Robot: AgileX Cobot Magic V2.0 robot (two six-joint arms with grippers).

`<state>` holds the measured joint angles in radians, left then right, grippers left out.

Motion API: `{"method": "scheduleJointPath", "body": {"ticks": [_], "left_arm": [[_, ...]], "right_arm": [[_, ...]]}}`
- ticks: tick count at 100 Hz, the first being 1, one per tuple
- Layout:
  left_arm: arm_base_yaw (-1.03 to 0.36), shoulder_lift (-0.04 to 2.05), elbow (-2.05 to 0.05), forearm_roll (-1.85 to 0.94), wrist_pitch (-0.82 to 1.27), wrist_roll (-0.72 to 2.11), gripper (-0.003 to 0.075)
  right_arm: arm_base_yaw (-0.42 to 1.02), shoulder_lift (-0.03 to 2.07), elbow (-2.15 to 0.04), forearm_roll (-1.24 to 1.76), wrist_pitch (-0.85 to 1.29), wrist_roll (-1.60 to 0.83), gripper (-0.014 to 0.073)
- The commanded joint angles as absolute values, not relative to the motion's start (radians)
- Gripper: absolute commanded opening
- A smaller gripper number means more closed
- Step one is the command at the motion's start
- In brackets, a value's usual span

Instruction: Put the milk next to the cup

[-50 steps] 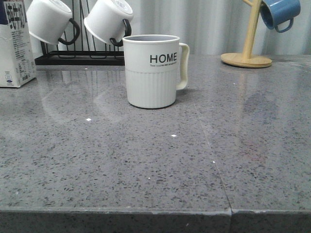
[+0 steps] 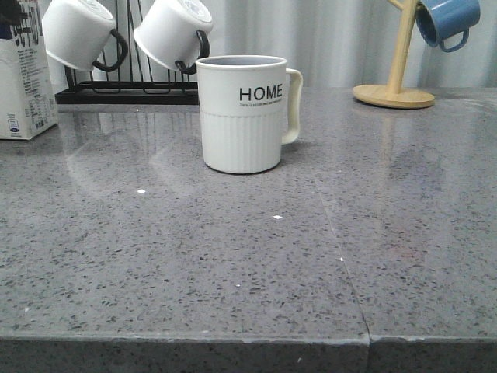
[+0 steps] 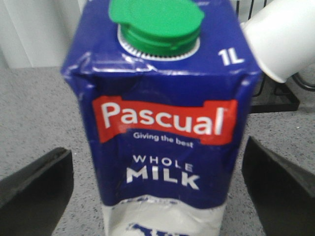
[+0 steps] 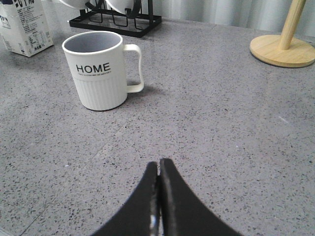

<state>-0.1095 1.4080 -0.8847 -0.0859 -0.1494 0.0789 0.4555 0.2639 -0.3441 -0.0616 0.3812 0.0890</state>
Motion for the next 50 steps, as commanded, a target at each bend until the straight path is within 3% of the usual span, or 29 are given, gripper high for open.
{"method": "scheduleJointPath", "body": {"ticks": [1,13,35,50], "left_arm": [[-0.118,1.422,-0.944,-0.131,-0.237,0.071,0.0669],[-0.118,1.443,-0.949,-0.152,-0.237,0.071,0.0620],[-0.118,1.439,-0.949,-0.152,-0.234,0.071,0.0304],[-0.122,1.402,-0.949,-0.152,-0.139,0.071,0.0239]], "right_arm": [[0.449,0.271,-0.368,-0.062,0.310,0.086,-0.0066],[0.449,0.271,-0.368,-0.062,0.310,0.086,-0.0066],[0.449,0.271,-0.368,-0.062,0.310,0.086,-0.0066],[0.449,0.271,-0.368,-0.062,0.310,0.086,-0.0066]]}}
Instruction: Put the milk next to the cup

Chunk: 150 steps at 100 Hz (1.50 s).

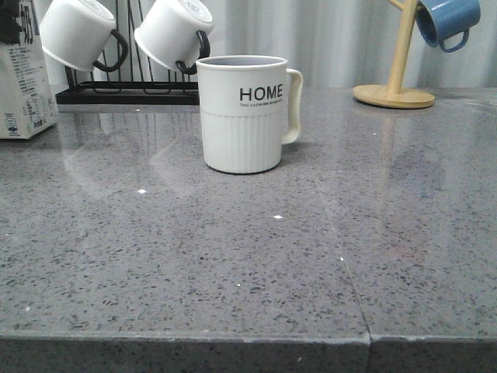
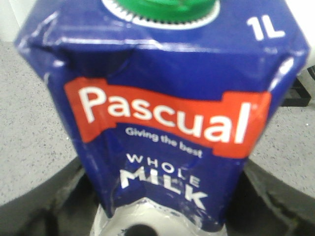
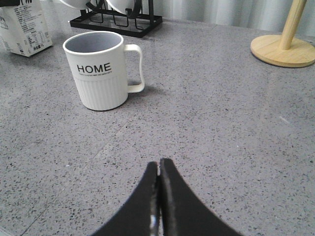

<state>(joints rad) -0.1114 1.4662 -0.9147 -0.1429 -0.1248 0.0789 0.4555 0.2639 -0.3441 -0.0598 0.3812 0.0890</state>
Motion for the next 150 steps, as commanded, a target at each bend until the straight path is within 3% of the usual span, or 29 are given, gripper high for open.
{"method": "scheduleJointPath", "body": {"ticks": [1,41,62,89,106,115,130,135,150], "left_arm": [[-0.122,1.399,-0.949,-0.152,-0.134,0.071,0.0239],[-0.340,1.268,-0.921,-0.120,-0.079,0.077,0.0242],[-0.488,1.318,-0.921,-0.120,-0.132,0.077,0.0242],[-0.572,1.417,-0.921,-0.156,-0.266,0.077,0.0242],[-0.597,1.435,-0.921,-0.168,-0.244,0.077,0.0244],[-0.599,1.435,-0.921,-0.170,-0.218,0.077,0.0318],[-0.599,1.435,-0.921,-0.190,-0.207,0.077,0.0628],[-0.599,1.435,-0.921,-0.190,-0.207,0.077,0.0692],[-0.599,1.397,-0.921,-0.190,-0.162,0.077,0.0673]], "right_arm": [[0.449,0.271,-0.368,-0.062,0.310,0.086,-0.0066],[0.449,0.271,-0.368,-0.062,0.310,0.086,-0.0066],[0.449,0.271,-0.368,-0.062,0.310,0.086,-0.0066],[0.449,0.271,-0.368,-0.062,0.310,0.086,-0.0066],[0.449,0.271,-0.368,-0.062,0.310,0.086,-0.0066],[0.449,0.271,-0.368,-0.062,0.310,0.086,-0.0066],[0.449,0.271,-0.368,-0.062,0.310,0.086,-0.0066],[0.449,0.271,-0.368,-0.062,0.310,0.086,-0.0066],[0.449,0.271,-0.368,-0.062,0.310,0.086,-0.0066]]}}
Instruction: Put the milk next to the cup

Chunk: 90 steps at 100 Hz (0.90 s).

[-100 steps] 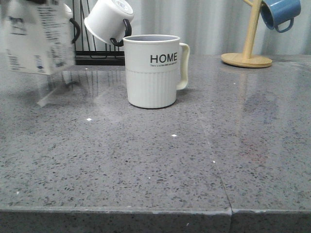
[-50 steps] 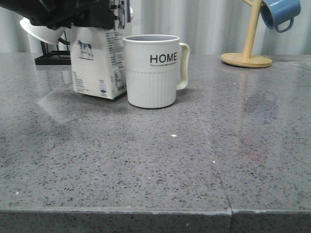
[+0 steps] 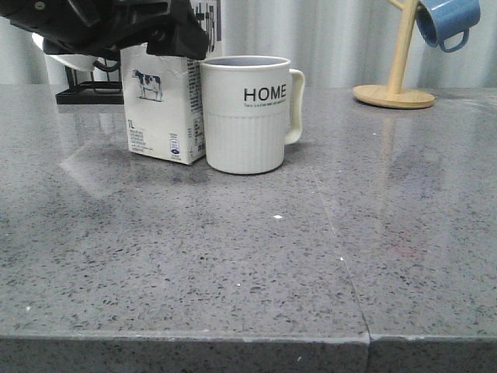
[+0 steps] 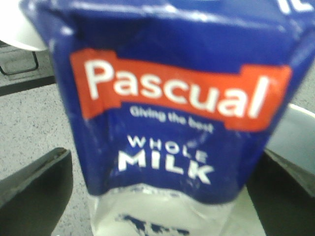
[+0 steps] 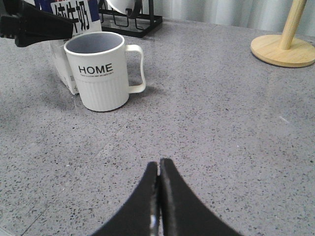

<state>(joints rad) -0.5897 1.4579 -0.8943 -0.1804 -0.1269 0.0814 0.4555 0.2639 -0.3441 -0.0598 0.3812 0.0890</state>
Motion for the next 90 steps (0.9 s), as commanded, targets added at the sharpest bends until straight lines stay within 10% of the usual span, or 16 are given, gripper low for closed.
{"method": "scheduleJointPath", "body": {"ticks": [1,35,75,90], "left_arm": [[-0.599,1.394,-0.921,-0.190,-0.157,0.077,0.0671],[-0.593,1.147,-0.808,-0.182,-0.075,0.077,0.0642],[-0.314,0.886,-0.782,-0.157,0.203,0.077,-0.0002],[-0.213,0.795,-0.759,-0.078,0.280,0.077,-0.0020]], "right_arm": [[0.449,0.271,-0.368,-0.062,0.310,0.086,-0.0066],[0.449,0.271,-0.368,-0.062,0.310,0.086,-0.0066],[0.449,0.271,-0.368,-0.062,0.310,0.086,-0.0066],[0.449,0.271,-0.368,-0.062,0.310,0.086,-0.0066]]}}
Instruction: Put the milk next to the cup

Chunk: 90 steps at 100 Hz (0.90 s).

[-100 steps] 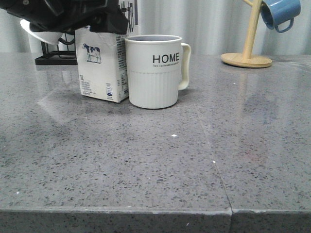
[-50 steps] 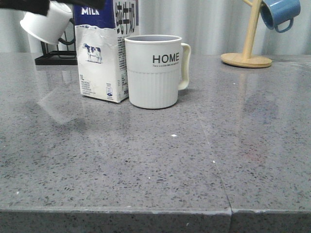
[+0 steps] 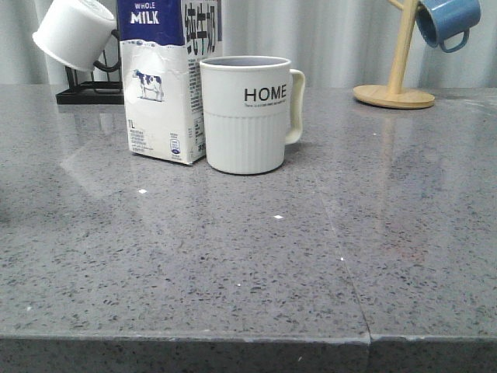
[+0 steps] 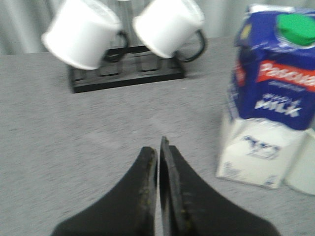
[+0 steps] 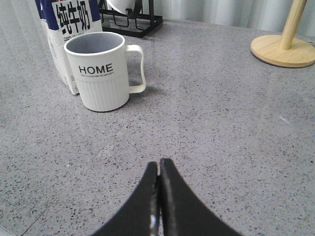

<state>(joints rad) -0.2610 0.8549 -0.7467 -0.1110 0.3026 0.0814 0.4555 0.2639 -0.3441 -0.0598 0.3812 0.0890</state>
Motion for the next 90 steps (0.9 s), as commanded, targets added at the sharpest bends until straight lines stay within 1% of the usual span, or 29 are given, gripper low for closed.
{"method": "scheduleJointPath", "body": {"ticks": [1,15,30,46,57,90], "left_arm": [[-0.205,0.790,-0.754,-0.075,0.280,0.077,-0.0020],[-0.151,0.681,-0.685,-0.073,0.280,0.077,-0.0020],[-0.128,0.559,-0.592,-0.073,0.281,0.077,-0.0020],[-0.128,0.434,-0.505,-0.073,0.285,0.077,-0.0020],[-0.128,0.354,-0.465,-0.071,0.328,0.077,-0.0020],[-0.128,0.073,-0.271,0.000,0.316,0.067,-0.0020]], "right_arm": [[0.449,0.271,-0.368,-0.062,0.310,0.086,-0.0066],[0.449,0.271,-0.368,-0.062,0.310,0.086,-0.0066],[0.449,0.271,-0.368,-0.062,0.310,0.086,-0.0066],[0.449,0.271,-0.368,-0.062,0.310,0.086,-0.0066],[0.449,0.271,-0.368,-0.062,0.310,0.086,-0.0066],[0.449,0.271,-0.368,-0.062,0.310,0.086,-0.0066]]}}
